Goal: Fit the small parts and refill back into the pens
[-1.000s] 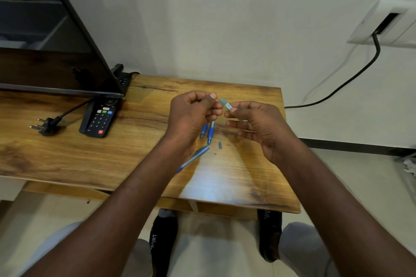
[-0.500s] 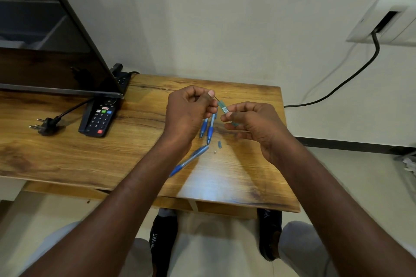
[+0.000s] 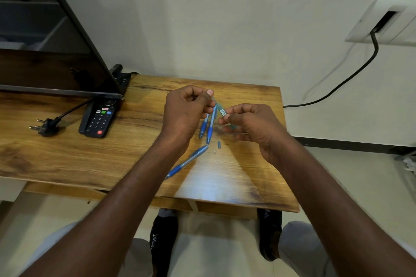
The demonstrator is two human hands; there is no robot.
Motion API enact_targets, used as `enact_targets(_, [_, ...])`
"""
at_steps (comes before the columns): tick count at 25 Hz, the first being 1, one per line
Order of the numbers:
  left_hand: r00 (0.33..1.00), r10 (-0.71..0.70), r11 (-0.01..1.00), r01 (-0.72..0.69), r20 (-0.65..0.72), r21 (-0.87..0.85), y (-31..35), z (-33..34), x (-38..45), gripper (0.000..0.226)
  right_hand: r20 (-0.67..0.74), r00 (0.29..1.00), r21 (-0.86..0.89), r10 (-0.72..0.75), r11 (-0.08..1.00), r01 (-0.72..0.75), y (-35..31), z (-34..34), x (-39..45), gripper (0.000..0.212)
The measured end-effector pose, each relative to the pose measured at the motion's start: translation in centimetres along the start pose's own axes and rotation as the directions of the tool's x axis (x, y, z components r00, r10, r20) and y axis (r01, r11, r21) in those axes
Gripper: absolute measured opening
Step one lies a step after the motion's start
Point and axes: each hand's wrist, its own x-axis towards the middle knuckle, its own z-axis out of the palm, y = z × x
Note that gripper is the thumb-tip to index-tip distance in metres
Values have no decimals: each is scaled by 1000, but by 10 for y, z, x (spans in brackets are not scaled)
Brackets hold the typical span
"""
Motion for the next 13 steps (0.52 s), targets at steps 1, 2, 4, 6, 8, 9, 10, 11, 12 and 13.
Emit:
enact_targets(1, [1000, 3, 1000, -3, 1, 2, 0, 0, 0, 15, 3, 1000, 4, 3, 1000, -3, 0, 0, 0, 15])
enact_targets(2, [1000, 7, 1000, -7, 1, 4, 0, 0, 0, 15, 6, 1000, 8, 5, 1000, -5, 0, 0, 0, 15])
enact_targets(4, [1000, 11, 1000, -11, 1, 8, 1, 0, 0, 16, 14, 1000, 18, 11, 1000, -12, -1, 0, -1, 16])
enact_targets(6, [1000, 13, 1000, -13, -1, 8, 1, 0, 0, 16, 19, 1000, 26, 15, 1000, -15, -1, 0, -2, 17])
enact_targets(8, [1000, 19, 1000, -19, -7, 6, 1, -1, 0, 15, 20, 1000, 26, 16, 1000, -16, -2, 1, -3, 17])
enact_targets(9, [1000, 25, 1000, -25, -11, 6, 2, -1, 0, 15, 19, 1000, 24, 17, 1000, -17, -2, 1, -3, 17])
enact_targets(10, [999, 31, 1000, -31, -17, 7, 2, -2, 1, 15, 18, 1000, 21, 18, 1000, -18, -2, 1, -3, 16])
enact_targets(11, [999, 35, 999, -35, -23, 7, 2, -3, 1, 15, 19, 1000, 18, 21, 1000, -21, -1, 2, -3, 16])
enact_targets(12, [999, 36, 999, -36, -31, 5, 3, -4, 2, 16, 22, 999, 13, 24, 1000, -25, -1, 2, -2, 15])
enact_targets(13, [999, 36, 999, -36, -38, 1, 3, -6, 3, 16, 24, 999, 5, 28, 1000, -28, 0, 2, -2, 15])
